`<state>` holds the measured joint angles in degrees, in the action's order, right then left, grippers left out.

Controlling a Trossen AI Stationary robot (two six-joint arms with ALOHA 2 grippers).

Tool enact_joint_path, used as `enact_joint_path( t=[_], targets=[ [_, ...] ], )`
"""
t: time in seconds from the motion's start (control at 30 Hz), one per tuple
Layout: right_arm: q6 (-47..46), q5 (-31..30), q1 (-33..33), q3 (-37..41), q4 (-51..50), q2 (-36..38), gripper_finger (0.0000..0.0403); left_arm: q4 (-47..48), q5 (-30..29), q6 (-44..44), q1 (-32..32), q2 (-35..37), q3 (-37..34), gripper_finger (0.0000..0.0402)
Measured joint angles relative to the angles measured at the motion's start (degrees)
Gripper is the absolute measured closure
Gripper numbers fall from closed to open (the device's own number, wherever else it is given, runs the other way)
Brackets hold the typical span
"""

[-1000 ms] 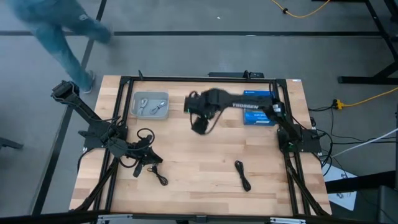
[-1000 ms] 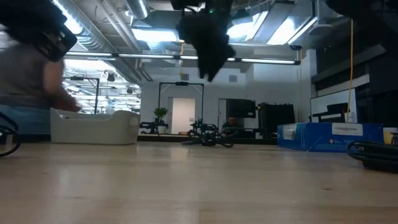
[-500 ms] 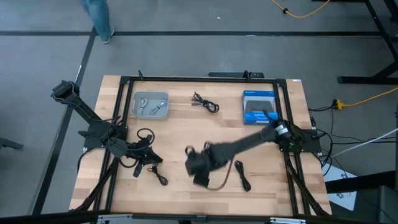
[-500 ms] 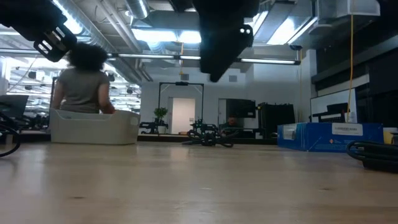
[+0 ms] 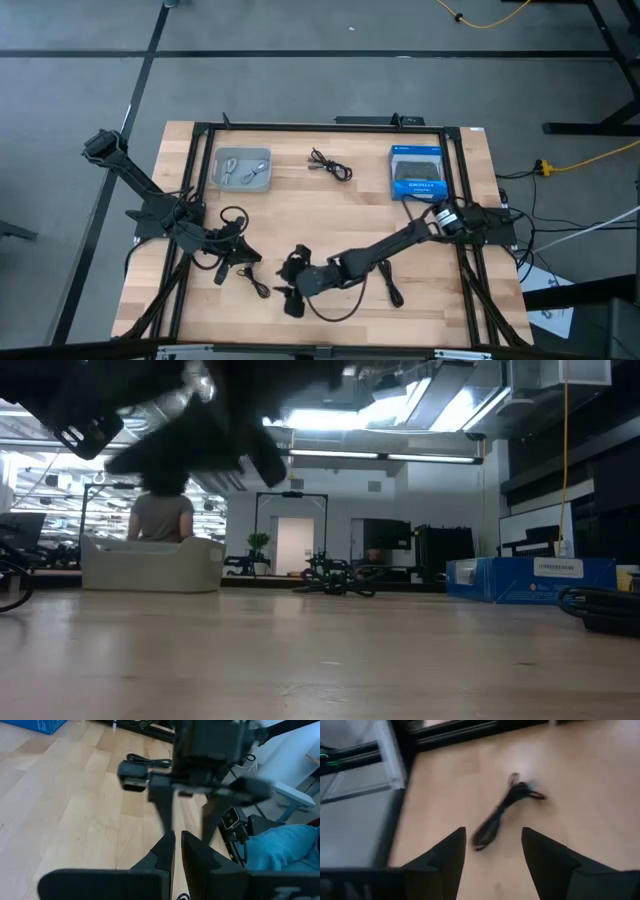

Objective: Pick and place USB-C Cables
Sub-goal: Put the bottom left black charger cable into the gray bin

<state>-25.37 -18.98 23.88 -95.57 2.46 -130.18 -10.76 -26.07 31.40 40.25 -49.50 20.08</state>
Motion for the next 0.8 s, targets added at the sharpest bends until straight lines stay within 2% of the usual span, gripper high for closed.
enact_joint_path(
  t=[0.3,0.5,0.8],
  targets=[
    [0.44,-10.94,0.04,-0.02,3.59,-4.59,0.0206,0.0,0.0,-0.04,0.0,0.0,0.0,0.0376],
    [2.51,-9.64,0.02,-0.07,9.71,-7.32,0.0206,0.0,-0.02,-0.06,0.0,0.0,0.0,0.0376],
    [4.85,-12.01,-0.07,-0.07,13.37,-7.59,0.0206,-0.02,-0.38,-0.07,0.0,0.0,0.0,0.0376]
  ],
)
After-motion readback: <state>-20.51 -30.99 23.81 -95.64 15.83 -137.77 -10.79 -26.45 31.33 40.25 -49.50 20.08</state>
